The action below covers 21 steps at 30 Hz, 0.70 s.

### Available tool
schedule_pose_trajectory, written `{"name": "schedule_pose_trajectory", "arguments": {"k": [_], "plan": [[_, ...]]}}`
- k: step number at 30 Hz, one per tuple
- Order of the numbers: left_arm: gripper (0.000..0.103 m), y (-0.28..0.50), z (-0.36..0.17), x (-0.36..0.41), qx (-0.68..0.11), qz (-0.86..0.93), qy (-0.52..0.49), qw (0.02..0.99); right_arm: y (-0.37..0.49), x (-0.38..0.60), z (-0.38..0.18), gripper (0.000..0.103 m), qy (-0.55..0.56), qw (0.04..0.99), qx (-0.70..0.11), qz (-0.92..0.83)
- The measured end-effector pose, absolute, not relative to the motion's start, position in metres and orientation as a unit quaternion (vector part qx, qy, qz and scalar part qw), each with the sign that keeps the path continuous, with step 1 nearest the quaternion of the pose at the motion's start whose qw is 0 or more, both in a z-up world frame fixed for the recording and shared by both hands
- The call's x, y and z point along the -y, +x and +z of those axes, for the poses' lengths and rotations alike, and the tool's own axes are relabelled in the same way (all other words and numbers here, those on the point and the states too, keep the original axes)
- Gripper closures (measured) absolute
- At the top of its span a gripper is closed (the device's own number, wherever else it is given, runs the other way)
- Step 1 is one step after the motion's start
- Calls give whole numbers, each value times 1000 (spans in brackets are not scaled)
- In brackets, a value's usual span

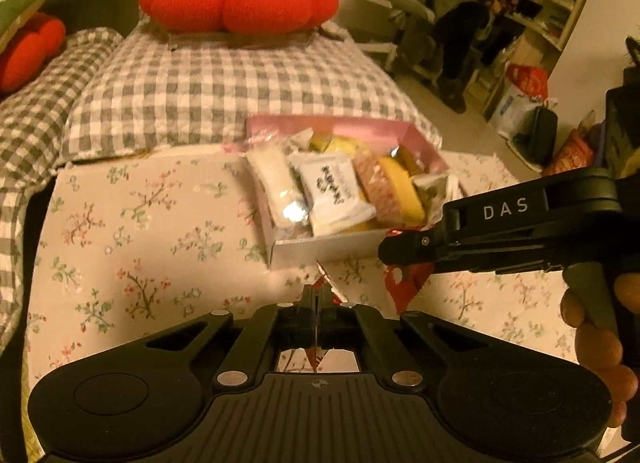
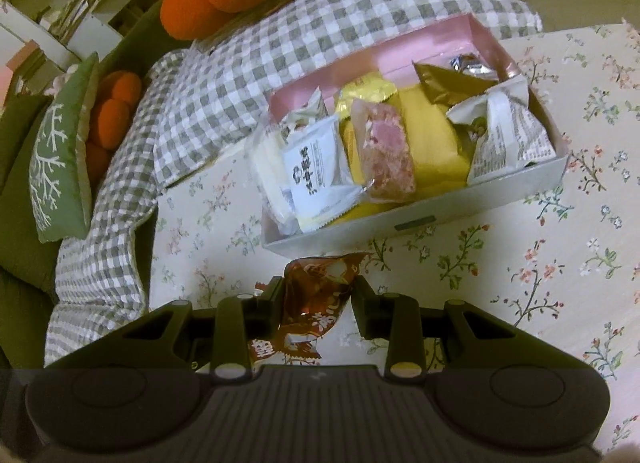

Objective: Organize snacks
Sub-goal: 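Carry both held candies up over the pink box, then lower both candies into the pink box and open both grippers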

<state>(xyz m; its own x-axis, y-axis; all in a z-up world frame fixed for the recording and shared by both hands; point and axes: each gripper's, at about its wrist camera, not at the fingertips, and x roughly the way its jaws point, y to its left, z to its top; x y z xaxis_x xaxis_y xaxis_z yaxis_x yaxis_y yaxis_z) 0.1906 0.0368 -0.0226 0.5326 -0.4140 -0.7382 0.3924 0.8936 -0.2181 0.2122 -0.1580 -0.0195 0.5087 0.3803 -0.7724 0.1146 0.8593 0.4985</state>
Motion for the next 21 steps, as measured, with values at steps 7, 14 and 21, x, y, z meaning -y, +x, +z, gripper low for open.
{"name": "schedule_pose_trajectory", "arguments": {"k": [7, 14, 21], "plan": [[103, 187, 3, -34, -391, -240, -29, 888, 209, 177, 0, 71, 267, 843, -459, 81], [103, 199, 27, -32, -357, -239, -43, 902, 212, 215, 19, 71, 275, 863, -420, 61], [103, 236, 41, -6, -339, -244, -42, 908, 225, 250, 14, 71, 264, 873, -407, 52]]}}
